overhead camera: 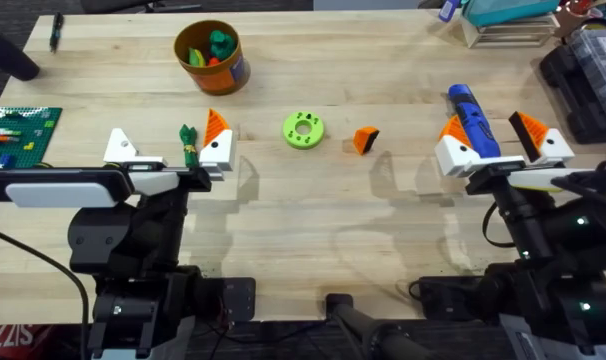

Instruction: Pick up the gripper from the table and insert it into the empty holder that is missing its gripper. Then pick up a screw, insert it into the mounting hole, and use the screwdriver to tighten it. Finally, clean up the table by picking up the vegetable and placing it into the bucket.

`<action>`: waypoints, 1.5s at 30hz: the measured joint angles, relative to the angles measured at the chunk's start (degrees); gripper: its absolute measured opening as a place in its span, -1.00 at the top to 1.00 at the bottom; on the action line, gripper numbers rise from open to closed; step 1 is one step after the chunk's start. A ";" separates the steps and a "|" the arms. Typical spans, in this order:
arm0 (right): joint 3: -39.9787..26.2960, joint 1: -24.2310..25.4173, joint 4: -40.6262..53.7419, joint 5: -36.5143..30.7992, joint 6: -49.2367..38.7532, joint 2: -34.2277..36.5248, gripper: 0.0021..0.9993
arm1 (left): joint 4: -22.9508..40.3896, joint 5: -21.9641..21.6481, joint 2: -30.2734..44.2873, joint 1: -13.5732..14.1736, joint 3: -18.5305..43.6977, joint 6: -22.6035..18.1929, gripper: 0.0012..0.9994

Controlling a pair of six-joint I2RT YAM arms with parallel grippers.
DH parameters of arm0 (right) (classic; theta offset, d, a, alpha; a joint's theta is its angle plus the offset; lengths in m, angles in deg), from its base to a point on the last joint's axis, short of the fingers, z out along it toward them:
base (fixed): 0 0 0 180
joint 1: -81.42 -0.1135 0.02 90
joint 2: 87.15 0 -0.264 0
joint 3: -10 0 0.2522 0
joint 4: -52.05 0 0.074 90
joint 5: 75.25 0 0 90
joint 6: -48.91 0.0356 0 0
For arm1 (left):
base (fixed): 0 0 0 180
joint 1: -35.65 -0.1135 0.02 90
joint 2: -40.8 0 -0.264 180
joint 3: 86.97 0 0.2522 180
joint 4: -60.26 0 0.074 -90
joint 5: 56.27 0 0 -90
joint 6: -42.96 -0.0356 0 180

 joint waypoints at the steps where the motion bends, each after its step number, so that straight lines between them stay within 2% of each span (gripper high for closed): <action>1: 0.00 0.00 0.00 0.00 0.00 0.00 -0.99 | 0.00 0.00 0.00 0.00 0.00 0.00 -0.89; 14: 0.00 0.00 0.07 -0.07 0.02 0.00 -0.99 | 0.14 0.00 0.00 0.00 0.00 -0.82 -0.89; 16: -0.02 0.00 0.12 -0.06 0.02 0.00 -0.99 | 2.39 -0.01 -0.01 0.00 0.30 -1.10 -0.89; 19: -0.56 0.00 1.47 -0.32 0.02 0.10 -0.99 | 9.05 -0.30 0.33 0.00 2.52 -1.48 -0.89; 21: -2.64 0.00 5.36 -0.39 0.02 0.79 -0.98 | 15.32 -0.81 1.26 0.00 6.14 -1.53 -0.90; 22: -6.70 0.00 9.85 -0.24 0.02 4.03 -0.99 | 21.85 -1.42 5.87 0.00 13.65 -1.62 -0.89; 25: -13.54 0.00 13.04 -0.24 0.04 10.48 -0.99 | 28.10 -1.72 14.71 0.00 23.57 -1.70 -0.90; 29: -26.09 0.00 20.65 -0.22 0.02 22.20 -0.99 | 37.96 -3.14 29.60 0.00 37.59 -1.75 -0.89; 34: -42.96 0.00 34.94 -0.20 0.02 38.81 -0.99 | 48.26 -4.75 48.15 0.00 55.24 -1.75 -0.89; 37: -53.13 0.00 44.34 -0.20 0.02 47.76 -0.99 | 52.26 -5.01 55.65 0.00 63.49 -1.75 -0.89; 41: -63.83 0.00 53.09 -0.20 0.02 56.07 -0.99 | 55.27 -5.27 60.84 0.00 70.04 -1.75 -0.89; 45: -67.55 0.00 53.66 -0.20 0.02 59.91 -0.99 | 55.95 -5.62 62.72 0.00 71.28 -1.92 -0.97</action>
